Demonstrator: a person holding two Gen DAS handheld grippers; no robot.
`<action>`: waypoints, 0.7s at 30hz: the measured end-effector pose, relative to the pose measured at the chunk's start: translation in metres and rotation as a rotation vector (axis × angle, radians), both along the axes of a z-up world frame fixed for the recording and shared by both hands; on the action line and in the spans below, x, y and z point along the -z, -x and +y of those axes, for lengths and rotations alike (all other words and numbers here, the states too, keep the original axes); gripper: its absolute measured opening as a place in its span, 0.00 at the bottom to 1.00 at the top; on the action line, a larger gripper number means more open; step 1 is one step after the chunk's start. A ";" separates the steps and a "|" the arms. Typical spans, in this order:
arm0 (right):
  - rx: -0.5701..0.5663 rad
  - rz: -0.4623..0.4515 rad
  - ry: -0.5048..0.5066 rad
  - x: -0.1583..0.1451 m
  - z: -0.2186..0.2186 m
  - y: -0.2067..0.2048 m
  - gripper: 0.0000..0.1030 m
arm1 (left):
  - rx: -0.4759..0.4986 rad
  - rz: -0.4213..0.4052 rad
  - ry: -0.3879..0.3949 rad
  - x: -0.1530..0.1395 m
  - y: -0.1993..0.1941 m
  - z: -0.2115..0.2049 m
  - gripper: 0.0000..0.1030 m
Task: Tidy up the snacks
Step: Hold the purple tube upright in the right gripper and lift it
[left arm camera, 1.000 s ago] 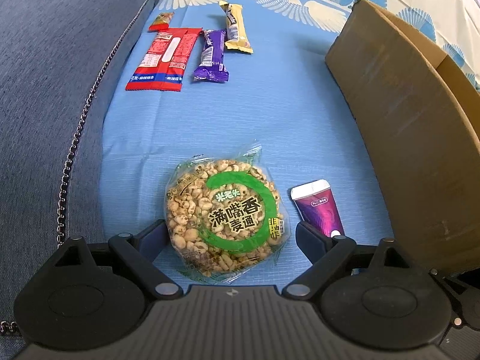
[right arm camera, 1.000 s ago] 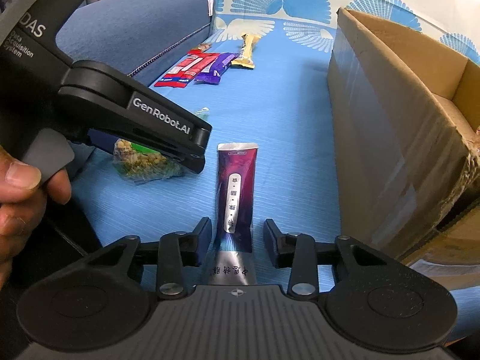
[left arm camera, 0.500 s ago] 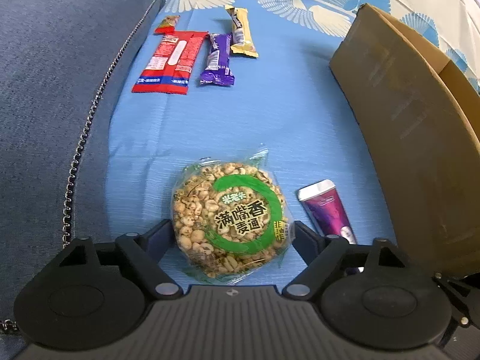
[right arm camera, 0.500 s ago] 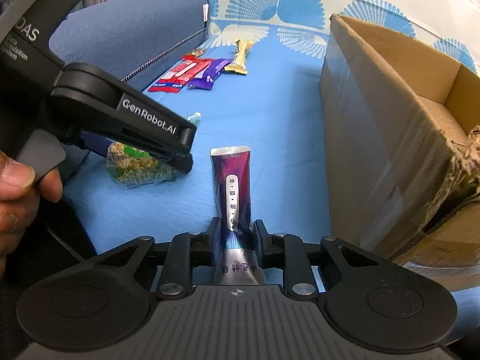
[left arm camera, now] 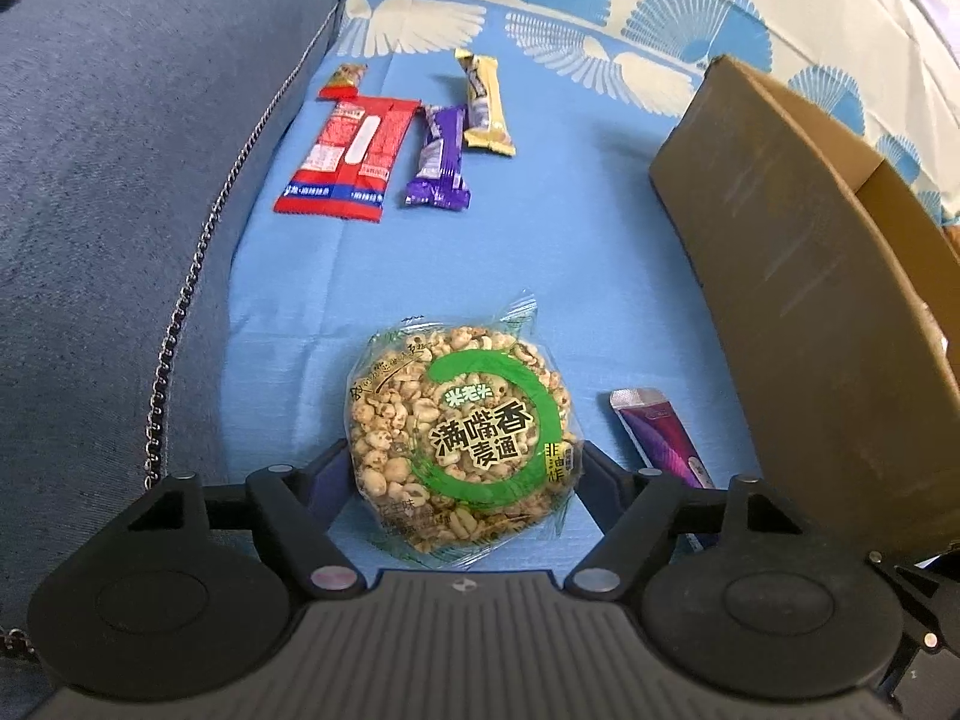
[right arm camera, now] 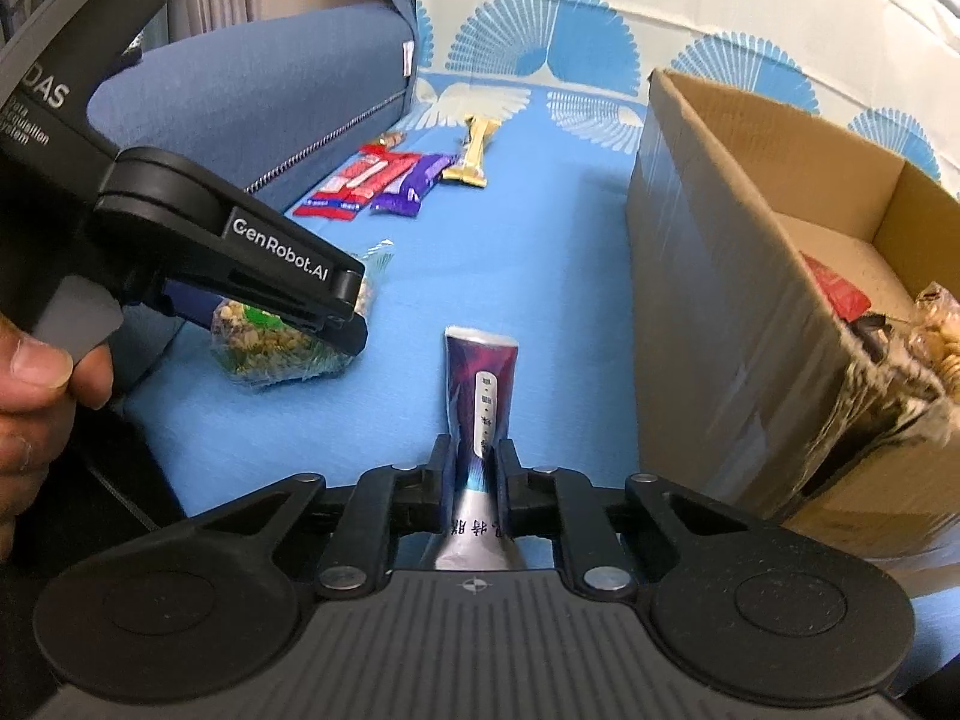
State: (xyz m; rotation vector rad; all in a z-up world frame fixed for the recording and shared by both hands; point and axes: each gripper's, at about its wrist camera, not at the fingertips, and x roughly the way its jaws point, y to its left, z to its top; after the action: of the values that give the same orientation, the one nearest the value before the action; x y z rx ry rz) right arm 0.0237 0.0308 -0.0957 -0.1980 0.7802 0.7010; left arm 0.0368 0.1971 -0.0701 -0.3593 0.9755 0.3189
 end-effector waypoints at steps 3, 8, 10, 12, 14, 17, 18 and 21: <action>0.001 -0.010 -0.004 -0.002 0.001 0.001 0.13 | -0.003 -0.018 0.009 -0.002 0.003 0.000 0.79; 0.004 -0.027 -0.016 -0.007 0.001 0.002 0.12 | -0.012 -0.045 0.021 -0.004 0.008 0.003 0.79; 0.007 -0.039 -0.030 -0.010 0.002 0.002 0.12 | -0.016 -0.064 0.027 -0.005 0.010 0.004 0.79; 0.005 -0.050 -0.042 -0.013 0.000 0.001 0.12 | -0.014 -0.082 0.034 -0.007 0.013 0.004 0.79; 0.005 -0.060 -0.050 -0.017 -0.001 0.000 0.12 | -0.011 -0.103 0.042 -0.009 0.015 0.005 0.79; 0.014 -0.067 -0.071 -0.021 -0.004 -0.002 0.12 | -0.013 -0.126 0.041 -0.012 0.017 0.004 0.79; 0.017 -0.071 -0.079 -0.023 -0.006 -0.003 0.12 | -0.012 -0.134 0.040 -0.013 0.018 0.004 0.79; 0.015 -0.092 -0.113 -0.034 -0.008 -0.004 0.12 | -0.009 -0.159 0.040 -0.015 0.020 0.003 0.79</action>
State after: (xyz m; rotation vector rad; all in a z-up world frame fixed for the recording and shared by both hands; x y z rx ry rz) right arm 0.0276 0.0224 -0.0613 -0.1203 0.6521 0.7146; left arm 0.0172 0.2004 -0.0548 -0.4190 0.8257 0.2747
